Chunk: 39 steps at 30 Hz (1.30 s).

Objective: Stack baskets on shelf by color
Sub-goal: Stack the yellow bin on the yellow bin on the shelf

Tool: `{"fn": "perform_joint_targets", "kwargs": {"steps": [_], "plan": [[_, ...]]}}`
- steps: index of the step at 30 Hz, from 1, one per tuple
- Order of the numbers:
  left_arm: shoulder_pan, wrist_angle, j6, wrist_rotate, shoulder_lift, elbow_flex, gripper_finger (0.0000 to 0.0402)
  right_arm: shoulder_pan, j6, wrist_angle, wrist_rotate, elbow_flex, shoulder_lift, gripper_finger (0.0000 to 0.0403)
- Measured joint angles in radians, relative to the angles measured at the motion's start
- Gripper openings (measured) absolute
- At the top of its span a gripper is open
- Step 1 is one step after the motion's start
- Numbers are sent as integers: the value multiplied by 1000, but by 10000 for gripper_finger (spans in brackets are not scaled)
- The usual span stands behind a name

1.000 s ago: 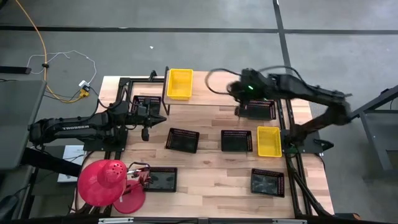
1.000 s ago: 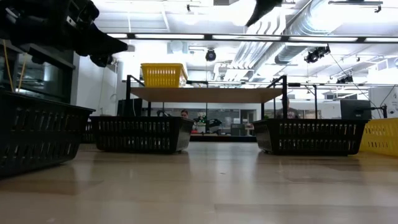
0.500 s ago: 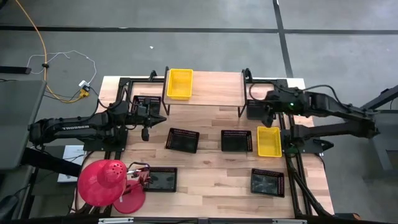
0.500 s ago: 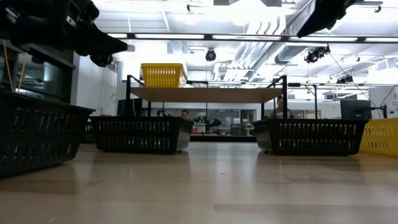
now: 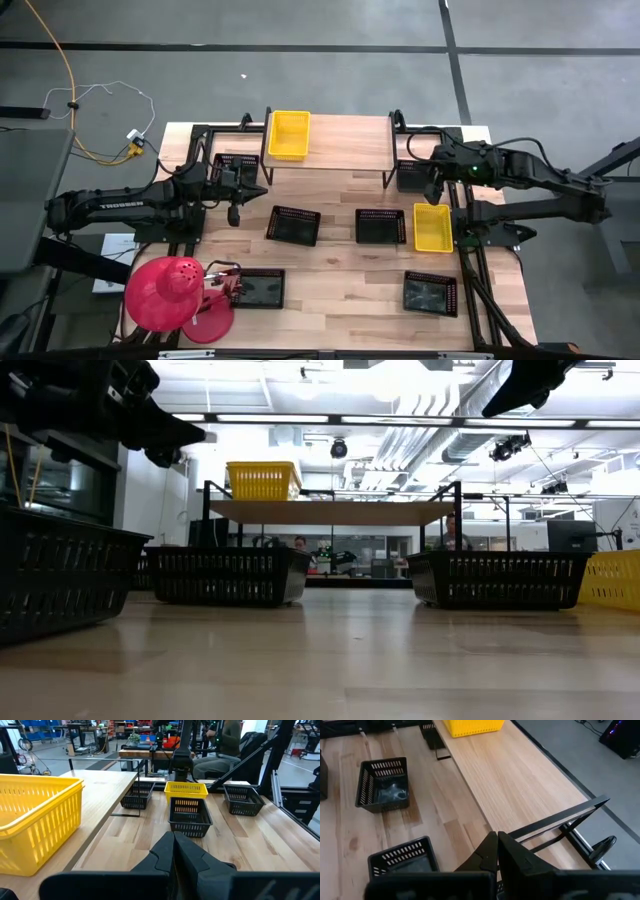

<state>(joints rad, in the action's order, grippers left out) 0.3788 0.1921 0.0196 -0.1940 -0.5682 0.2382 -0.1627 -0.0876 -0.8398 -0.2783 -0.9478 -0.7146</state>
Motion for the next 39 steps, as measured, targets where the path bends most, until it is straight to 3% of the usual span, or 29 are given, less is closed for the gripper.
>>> {"fn": "perform_joint_targets", "kwargs": {"steps": [21,26,30,39], "plan": [[0,0,20,0,0,0,0,0,43,63,6,0,-5,0],[0,0,19,0,0,0,0,0,-17,41,1,0,-45,3],[0,0,19,0,0,0,0,0,-80,-65,56,0,-118,32],[0,0,18,-1,0,0,0,0,-196,-380,97,0,-298,144]]}}
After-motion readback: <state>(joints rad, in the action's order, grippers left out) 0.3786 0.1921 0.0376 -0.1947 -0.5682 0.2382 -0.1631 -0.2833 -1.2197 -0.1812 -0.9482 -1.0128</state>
